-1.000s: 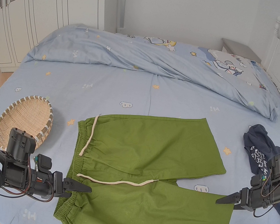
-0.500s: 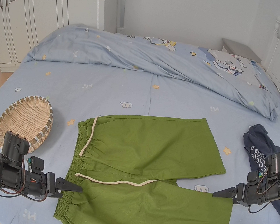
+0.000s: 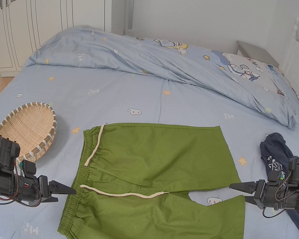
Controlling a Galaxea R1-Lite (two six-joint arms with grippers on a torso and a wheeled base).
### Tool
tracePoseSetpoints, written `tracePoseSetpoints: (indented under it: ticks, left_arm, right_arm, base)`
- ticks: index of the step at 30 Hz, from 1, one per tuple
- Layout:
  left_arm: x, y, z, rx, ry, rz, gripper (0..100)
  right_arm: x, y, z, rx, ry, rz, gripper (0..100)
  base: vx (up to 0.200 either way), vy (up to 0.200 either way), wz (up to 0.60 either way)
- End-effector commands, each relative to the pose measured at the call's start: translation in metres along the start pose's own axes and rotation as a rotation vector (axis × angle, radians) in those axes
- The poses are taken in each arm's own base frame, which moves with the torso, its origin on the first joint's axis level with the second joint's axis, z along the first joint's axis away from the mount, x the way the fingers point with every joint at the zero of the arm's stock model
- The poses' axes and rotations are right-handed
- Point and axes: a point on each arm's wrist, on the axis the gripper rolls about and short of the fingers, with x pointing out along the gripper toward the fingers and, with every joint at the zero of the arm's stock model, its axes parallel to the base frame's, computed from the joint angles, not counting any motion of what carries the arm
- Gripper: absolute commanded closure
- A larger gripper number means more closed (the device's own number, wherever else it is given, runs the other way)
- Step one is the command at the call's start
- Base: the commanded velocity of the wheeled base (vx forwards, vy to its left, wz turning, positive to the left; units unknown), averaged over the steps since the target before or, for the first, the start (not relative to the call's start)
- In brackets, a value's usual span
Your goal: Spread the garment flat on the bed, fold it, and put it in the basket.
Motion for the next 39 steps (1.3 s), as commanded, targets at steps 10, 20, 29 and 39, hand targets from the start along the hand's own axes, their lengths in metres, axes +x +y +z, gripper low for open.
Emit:
tracePoseSetpoints:
  ticks: [10, 20, 29, 39]
  left_arm:
    - [0.000, 0.001, 0.001, -0.001, -0.004, 0.003, 0]
    - [0.000, 0.001, 0.000, -0.003, -0.003, 0.003, 0]
    - [0.000, 0.001, 0.000, -0.001, -0.001, 0.002, 0]
    - [0.000, 0.000, -0.001, 0.002, 0.005, -0.001, 0]
  right_arm:
    - [-0.059, 0.037, -0.020, -0.101, -0.196, 0.106, 0]
    - [-0.108, 0.048, -0.055, -0.081, -0.261, 0.057, 0]
    - [-0.118, 0.050, -0.061, -0.093, -0.252, 0.005, 0]
    - [-0.054, 0.024, -0.005, -0.001, -0.086, 0.001, 0]
  base:
    - [0.000, 0.000, 0.00]
    - [0.000, 0.000, 0.00]
    - [0.000, 0.000, 0.00]
    - [0.000, 0.000, 0.00]
